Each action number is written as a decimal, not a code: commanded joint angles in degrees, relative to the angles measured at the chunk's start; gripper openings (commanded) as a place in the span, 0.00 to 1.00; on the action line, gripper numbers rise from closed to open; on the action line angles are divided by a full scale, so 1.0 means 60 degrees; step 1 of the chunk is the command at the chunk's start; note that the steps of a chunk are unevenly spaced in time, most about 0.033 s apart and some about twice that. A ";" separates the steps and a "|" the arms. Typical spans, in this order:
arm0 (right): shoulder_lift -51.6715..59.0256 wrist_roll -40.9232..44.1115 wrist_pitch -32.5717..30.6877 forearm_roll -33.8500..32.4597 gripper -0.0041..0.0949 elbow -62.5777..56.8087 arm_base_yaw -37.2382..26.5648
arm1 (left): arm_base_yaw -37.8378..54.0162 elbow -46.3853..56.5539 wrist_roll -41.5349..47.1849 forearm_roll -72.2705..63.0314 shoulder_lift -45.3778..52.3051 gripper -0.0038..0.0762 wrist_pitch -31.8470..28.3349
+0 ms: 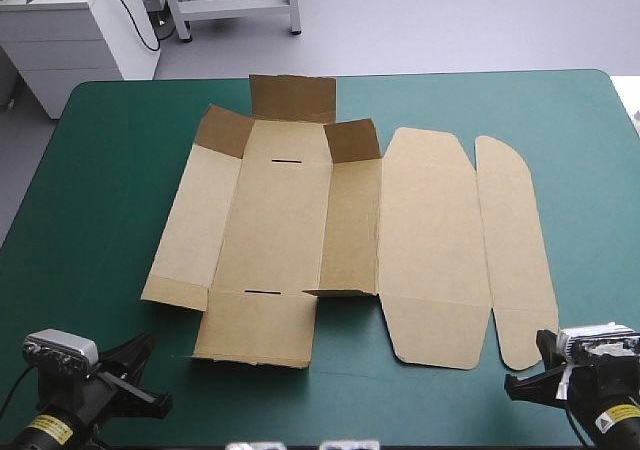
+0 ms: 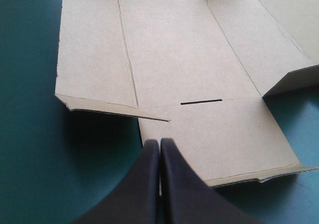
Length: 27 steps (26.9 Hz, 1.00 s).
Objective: Fold the box
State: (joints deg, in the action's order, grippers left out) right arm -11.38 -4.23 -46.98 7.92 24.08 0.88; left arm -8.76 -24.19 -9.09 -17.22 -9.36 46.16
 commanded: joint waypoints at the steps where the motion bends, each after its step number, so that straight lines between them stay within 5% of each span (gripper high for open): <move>1: -0.0204 -0.0067 0.0693 0.0076 0.02 0.0248 -0.0070 | -0.0062 -0.0221 0.0028 -0.0229 -0.0184 0.04 -0.0654; 19: -0.0204 -0.0067 0.0693 0.0076 0.02 0.0248 -0.0070 | -0.0062 -0.0795 -0.0280 -0.0372 -0.0419 0.04 -0.1187; 27: -0.0204 -0.0067 0.0693 0.0076 0.02 0.0248 -0.0070 | -0.0062 -0.4583 -0.0634 -0.0146 -0.5082 0.04 -0.0662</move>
State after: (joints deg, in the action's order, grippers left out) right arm -11.38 -4.23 -46.98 7.92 24.08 0.88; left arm -8.76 -45.48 -11.90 -17.39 -33.17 44.77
